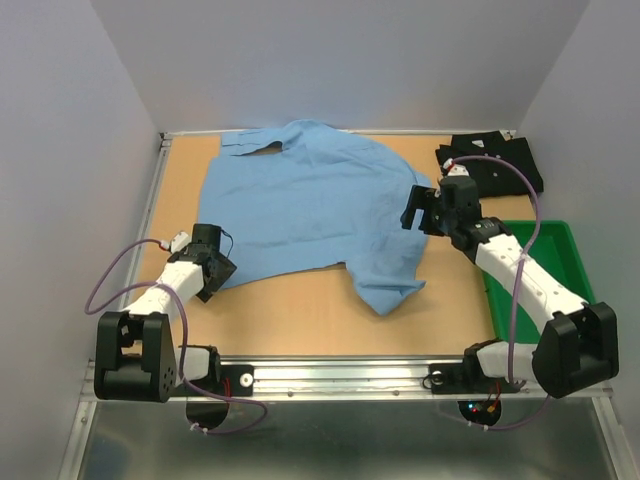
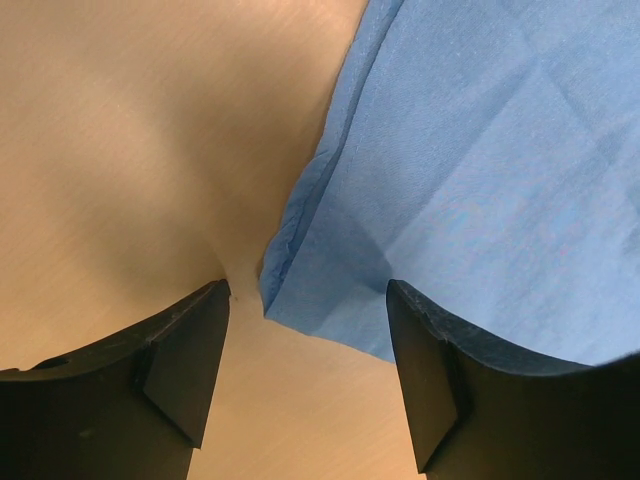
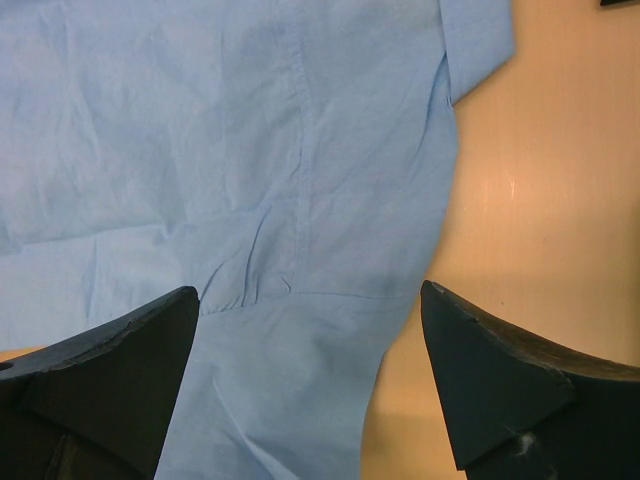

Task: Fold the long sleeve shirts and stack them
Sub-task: Fold the shirt

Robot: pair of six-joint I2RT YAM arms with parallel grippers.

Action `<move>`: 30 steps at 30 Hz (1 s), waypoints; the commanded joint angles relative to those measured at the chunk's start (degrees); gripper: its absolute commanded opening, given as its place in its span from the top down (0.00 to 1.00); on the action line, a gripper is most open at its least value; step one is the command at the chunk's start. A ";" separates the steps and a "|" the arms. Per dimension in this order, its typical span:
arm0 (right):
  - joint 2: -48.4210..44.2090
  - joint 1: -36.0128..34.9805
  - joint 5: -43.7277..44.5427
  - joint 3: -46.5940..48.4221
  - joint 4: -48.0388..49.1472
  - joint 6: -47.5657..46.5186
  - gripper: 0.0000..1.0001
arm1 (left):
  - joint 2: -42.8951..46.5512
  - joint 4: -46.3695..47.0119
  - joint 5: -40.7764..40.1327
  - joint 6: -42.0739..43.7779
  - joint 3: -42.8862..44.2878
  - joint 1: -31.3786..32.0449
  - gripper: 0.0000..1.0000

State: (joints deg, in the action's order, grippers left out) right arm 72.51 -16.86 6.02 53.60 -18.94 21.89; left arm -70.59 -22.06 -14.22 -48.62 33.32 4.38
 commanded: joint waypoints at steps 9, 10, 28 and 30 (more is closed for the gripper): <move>-2.99 0.34 1.71 -4.03 0.75 3.60 0.03 | -3.77 2.81 -0.64 3.00 -0.80 -0.16 0.68; -2.81 0.34 1.54 -4.64 0.75 4.21 0.03 | -3.86 3.08 -0.55 3.18 -0.71 -0.16 0.76; -4.21 0.34 -2.69 -13.52 -8.30 17.47 0.08 | 3.88 -2.37 0.68 7.84 3.94 -0.16 1.00; -5.18 0.34 -1.81 -15.36 -8.57 18.71 0.08 | 4.49 -2.37 1.03 8.01 3.77 -0.16 1.00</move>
State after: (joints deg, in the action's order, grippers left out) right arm 70.06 -16.86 3.46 41.25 -24.40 36.53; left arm -68.14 -22.22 -13.37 -42.00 35.14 4.38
